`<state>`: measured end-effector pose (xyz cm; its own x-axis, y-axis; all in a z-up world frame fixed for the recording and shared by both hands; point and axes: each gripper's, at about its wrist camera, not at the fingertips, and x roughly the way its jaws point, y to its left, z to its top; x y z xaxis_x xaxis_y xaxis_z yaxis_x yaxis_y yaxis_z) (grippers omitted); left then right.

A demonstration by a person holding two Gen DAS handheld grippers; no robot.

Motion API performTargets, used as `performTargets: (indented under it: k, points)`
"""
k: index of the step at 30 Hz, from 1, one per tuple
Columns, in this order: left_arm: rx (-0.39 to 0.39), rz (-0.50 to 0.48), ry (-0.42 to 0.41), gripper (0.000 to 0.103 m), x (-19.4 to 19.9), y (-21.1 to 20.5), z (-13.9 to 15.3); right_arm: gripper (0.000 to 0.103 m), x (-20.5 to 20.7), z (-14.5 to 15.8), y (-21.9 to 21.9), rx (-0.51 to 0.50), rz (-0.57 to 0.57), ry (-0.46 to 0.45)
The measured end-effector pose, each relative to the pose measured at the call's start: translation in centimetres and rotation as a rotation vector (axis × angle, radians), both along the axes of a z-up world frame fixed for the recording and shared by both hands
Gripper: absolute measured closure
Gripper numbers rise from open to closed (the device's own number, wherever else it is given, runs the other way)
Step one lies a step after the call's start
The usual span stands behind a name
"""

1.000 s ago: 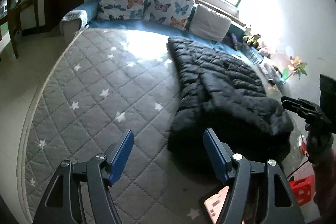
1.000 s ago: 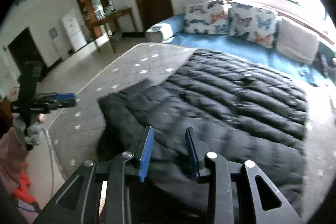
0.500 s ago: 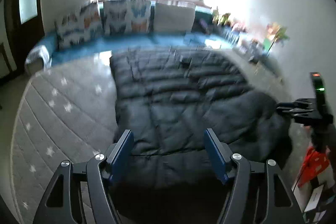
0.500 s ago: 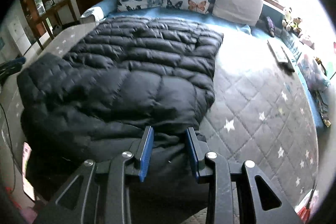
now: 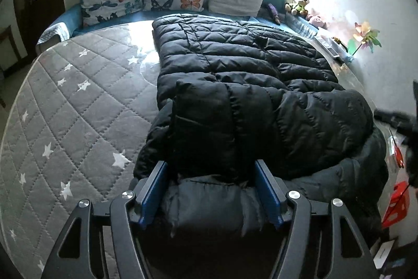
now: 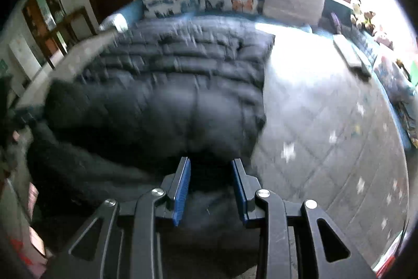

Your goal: Fold large clothes

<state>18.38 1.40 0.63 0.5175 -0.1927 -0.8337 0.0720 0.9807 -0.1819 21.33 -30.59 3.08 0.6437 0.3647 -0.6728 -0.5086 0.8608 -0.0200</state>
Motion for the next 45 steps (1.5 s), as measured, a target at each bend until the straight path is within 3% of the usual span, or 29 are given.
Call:
performTargets:
  k: [4, 6, 8, 10, 12, 15, 17, 20, 23, 25, 27, 31, 33, 35, 37, 39, 41, 45]
  points:
    - [-0.003, 0.018, -0.003, 0.031, -0.2, 0.2, 0.3, 0.059, 1.2, 1.8, 2.4, 0.016, 0.065, -0.021]
    - [-0.006, 0.029, -0.001, 0.031, -0.2, 0.2, -0.1, 0.059, 2.9, 0.7, 3.7, -0.019, 0.05, -0.009]
    - [-0.025, 0.04, -0.003, 0.031, -0.3, 0.5, -0.3, 0.059, 5.1, -2.2, 4.5, -0.089, 0.002, 0.044]
    - [-0.035, 0.051, 0.004, 0.031, -0.3, 0.7, -0.3, 0.059, 6.2, -4.0, 3.9, -0.044, -0.012, 0.061]
    - [-0.027, 0.053, 0.012, 0.031, -0.4, 0.7, 0.3, 0.059, 5.8, -3.2, 3.4, -0.028, -0.032, 0.058]
    - [-0.044, 0.057, -0.023, 0.035, -1.1, 0.5, 3.1, 0.059, 4.1, -0.9, 3.2, -0.051, -0.047, -0.004]
    - [-0.082, 0.038, -0.115, 0.035, -1.9, 0.0, 6.2, 0.059, 2.4, 0.9, 3.9, -0.032, 0.003, -0.016]
    - [-0.113, -0.043, -0.187, 0.035, -2.9, -2.2, 8.6, 0.056, -0.3, 1.9, 5.4, -0.005, 0.113, -0.016]
    - [-0.023, -0.129, -0.202, 0.035, -3.4, -4.9, 7.5, 0.056, -4.2, 1.0, 7.8, -0.076, 0.238, -0.057]
    - [0.019, -0.155, -0.155, 0.035, -3.1, -6.0, 5.3, 0.057, -6.3, -0.7, 8.9, -0.137, 0.288, -0.067]
    - [0.06, -0.153, -0.112, 0.035, -3.1, -6.3, 2.9, 0.057, -7.1, -2.5, 9.2, -0.183, 0.305, -0.074]
    - [0.136, -0.17, -0.128, 0.035, -3.7, -6.9, -0.4, 0.056, -6.4, -6.4, 9.3, -0.237, 0.286, -0.069]
    - [0.152, -0.175, -0.122, 0.035, -4.0, -7.2, -0.3, 0.056, -6.5, -6.3, 9.8, -0.268, 0.297, -0.085]
    - [0.087, -0.163, -0.098, 0.035, -3.6, -6.5, 1.0, 0.056, -6.4, -4.8, 9.7, -0.272, 0.309, -0.067]
    - [0.016, -0.15, -0.12, 0.035, -3.1, -5.5, 3.1, 0.056, -6.2, -2.6, 9.2, -0.229, 0.309, -0.071]
    - [0.0, -0.12, -0.167, 0.035, -1.8, -4.7, 5.0, 0.056, -5.2, -0.7, 9.1, -0.163, 0.312, -0.044]
    - [-0.019, -0.099, -0.157, 0.035, 0.0, -4.0, 5.5, 0.056, -3.4, 0.2, 9.3, -0.12, 0.3, 0.004]
    - [0.062, -0.04, -0.097, 0.035, 3.4, -3.1, 3.5, 0.056, 0.1, -0.6, 10.7, -0.117, 0.261, 0.055]
